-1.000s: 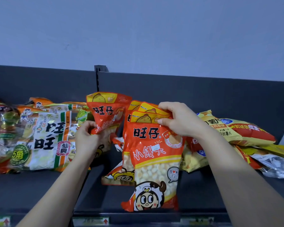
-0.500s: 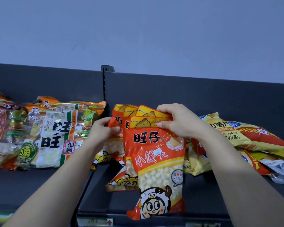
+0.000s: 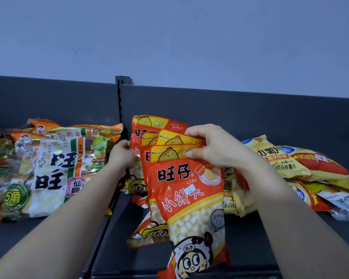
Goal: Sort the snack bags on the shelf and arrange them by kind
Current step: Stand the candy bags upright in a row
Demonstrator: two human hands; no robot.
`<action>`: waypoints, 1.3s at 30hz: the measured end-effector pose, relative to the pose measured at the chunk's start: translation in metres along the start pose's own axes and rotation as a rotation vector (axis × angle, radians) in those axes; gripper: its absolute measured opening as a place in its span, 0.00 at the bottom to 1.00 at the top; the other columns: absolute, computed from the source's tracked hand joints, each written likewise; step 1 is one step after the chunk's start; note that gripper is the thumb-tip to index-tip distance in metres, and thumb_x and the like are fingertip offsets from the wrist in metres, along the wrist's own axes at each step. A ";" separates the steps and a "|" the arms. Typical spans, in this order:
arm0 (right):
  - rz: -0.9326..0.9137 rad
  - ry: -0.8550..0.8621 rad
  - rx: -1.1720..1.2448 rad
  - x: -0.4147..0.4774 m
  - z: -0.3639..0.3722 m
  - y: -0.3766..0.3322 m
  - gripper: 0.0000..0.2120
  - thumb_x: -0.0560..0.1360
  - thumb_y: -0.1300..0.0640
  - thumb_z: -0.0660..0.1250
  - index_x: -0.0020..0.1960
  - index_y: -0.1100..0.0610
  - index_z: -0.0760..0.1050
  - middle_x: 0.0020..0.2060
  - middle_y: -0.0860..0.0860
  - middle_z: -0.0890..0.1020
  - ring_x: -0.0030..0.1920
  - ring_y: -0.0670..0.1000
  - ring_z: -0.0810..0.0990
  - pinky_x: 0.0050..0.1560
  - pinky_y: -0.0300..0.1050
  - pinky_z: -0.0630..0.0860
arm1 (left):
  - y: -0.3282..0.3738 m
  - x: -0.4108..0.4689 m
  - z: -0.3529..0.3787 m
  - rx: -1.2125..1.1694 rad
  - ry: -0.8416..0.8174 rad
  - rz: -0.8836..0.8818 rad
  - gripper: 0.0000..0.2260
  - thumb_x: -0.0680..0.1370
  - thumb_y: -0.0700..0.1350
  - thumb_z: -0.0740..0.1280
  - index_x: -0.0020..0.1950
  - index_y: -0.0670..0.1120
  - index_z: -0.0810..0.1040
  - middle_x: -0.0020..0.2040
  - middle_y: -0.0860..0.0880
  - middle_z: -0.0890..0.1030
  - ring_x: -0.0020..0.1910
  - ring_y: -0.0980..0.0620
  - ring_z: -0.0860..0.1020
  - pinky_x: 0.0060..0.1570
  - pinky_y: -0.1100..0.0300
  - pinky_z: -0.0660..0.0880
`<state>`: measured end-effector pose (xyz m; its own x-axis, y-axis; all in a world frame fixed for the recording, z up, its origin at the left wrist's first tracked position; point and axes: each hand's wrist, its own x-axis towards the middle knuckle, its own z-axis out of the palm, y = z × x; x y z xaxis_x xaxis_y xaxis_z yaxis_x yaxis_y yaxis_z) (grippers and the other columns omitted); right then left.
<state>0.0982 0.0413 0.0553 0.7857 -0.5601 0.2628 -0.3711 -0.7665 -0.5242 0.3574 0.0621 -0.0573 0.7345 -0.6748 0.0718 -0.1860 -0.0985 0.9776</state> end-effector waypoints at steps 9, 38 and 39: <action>-0.003 0.008 -0.021 0.004 0.006 -0.009 0.07 0.73 0.53 0.74 0.43 0.43 0.77 0.45 0.43 0.84 0.46 0.45 0.83 0.51 0.52 0.81 | -0.005 -0.001 -0.002 0.304 -0.001 0.138 0.19 0.68 0.50 0.66 0.51 0.36 0.75 0.49 0.37 0.80 0.47 0.36 0.79 0.49 0.38 0.78; 0.386 0.120 0.510 0.015 0.086 -0.003 0.61 0.49 0.34 0.77 0.77 0.51 0.57 0.71 0.51 0.70 0.72 0.54 0.68 0.68 0.54 0.68 | -0.049 -0.086 -0.069 -0.143 -0.359 0.132 0.52 0.48 0.64 0.82 0.68 0.54 0.65 0.57 0.51 0.82 0.51 0.54 0.83 0.48 0.59 0.79; 0.382 -0.069 0.600 0.013 0.091 0.005 0.51 0.51 0.38 0.80 0.70 0.51 0.67 0.64 0.49 0.79 0.66 0.53 0.75 0.65 0.52 0.73 | -0.049 -0.088 -0.068 -0.144 -0.361 0.126 0.51 0.50 0.63 0.82 0.68 0.55 0.65 0.57 0.51 0.82 0.51 0.54 0.83 0.48 0.60 0.78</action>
<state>0.1519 0.0593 -0.0178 0.6916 -0.7189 -0.0698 -0.3062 -0.2042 -0.9298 0.3464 0.1760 -0.0979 0.4311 -0.8908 0.1434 -0.1474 0.0873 0.9852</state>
